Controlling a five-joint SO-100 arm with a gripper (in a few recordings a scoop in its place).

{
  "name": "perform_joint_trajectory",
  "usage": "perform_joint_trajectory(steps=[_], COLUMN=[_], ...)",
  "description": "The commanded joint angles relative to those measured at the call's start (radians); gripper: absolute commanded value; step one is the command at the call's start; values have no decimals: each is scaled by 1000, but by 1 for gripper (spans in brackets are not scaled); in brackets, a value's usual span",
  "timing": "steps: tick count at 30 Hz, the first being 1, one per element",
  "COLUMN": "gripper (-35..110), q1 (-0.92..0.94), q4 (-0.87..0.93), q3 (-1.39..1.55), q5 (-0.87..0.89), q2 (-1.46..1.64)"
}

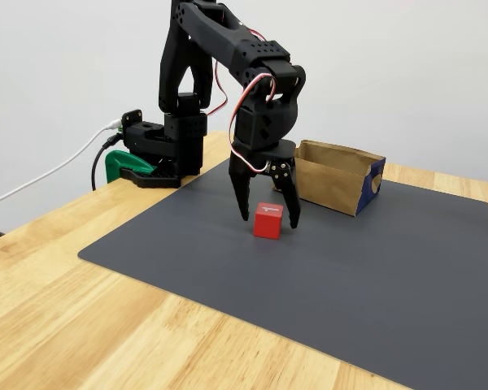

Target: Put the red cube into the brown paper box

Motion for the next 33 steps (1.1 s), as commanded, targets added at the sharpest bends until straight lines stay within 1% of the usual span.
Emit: perform_joint_trajectory(steps=[1,3,5,13,19,23,28,31,33], gripper=[22,7,0,0,0,0,0,0,0], q1=[-3,-3,-3,2,9,9,-40,-80,-114], q4=[6,-8,-9,-23,-34,-152,-379,-502,-518], q3=[-32,-34,-35,-34,-2,104,321,449,488], q5=[-17,5,12,11,12,-20,-69,-40,25], q2=[8,6,6,31,121,247,468,601,669])
